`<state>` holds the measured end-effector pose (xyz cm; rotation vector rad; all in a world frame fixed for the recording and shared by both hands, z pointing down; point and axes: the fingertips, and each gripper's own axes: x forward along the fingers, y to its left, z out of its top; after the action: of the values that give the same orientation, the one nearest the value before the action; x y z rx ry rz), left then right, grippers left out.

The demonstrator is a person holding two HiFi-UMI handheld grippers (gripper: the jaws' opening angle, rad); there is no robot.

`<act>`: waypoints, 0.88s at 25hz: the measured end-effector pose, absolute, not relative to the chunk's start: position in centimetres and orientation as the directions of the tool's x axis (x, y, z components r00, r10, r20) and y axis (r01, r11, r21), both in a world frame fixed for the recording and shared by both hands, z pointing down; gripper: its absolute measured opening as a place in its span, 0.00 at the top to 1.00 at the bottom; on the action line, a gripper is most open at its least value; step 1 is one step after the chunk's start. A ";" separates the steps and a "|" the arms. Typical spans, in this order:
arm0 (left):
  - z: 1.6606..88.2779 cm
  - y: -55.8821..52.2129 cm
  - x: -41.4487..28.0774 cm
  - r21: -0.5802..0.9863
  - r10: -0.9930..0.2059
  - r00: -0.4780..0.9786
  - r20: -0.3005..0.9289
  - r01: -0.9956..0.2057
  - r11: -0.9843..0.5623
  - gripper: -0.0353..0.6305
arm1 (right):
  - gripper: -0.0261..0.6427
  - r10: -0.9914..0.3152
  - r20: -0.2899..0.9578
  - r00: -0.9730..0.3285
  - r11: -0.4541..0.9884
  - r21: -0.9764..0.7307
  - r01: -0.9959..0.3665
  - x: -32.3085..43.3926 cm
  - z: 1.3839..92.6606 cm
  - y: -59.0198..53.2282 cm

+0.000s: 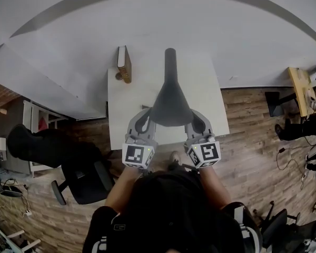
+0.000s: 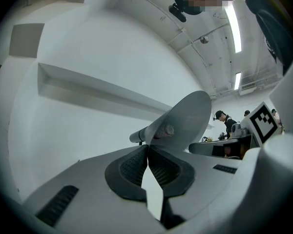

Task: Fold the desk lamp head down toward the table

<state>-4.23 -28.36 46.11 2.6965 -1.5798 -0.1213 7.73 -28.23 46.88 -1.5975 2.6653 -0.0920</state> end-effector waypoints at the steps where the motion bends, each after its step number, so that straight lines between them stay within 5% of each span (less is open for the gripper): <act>1: 46.3 -28.4 -4.2 0.047 -0.872 0.486 -0.059 -0.871 -0.489 0.90 | 0.93 -0.882 0.005 -0.471 0.469 -0.066 -0.881 7.8 47.1 -28.3; 22: 51.6 -29.5 -4.1 0.011 -0.880 0.474 -0.012 -0.880 -0.474 0.90 | 0.94 -0.890 0.090 -0.447 0.449 0.006 -0.893 7.8 51.6 -29.6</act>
<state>-4.06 -29.53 51.58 2.6946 -1.6087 -0.0240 7.85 -29.57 51.64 -1.6904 2.7413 -0.0683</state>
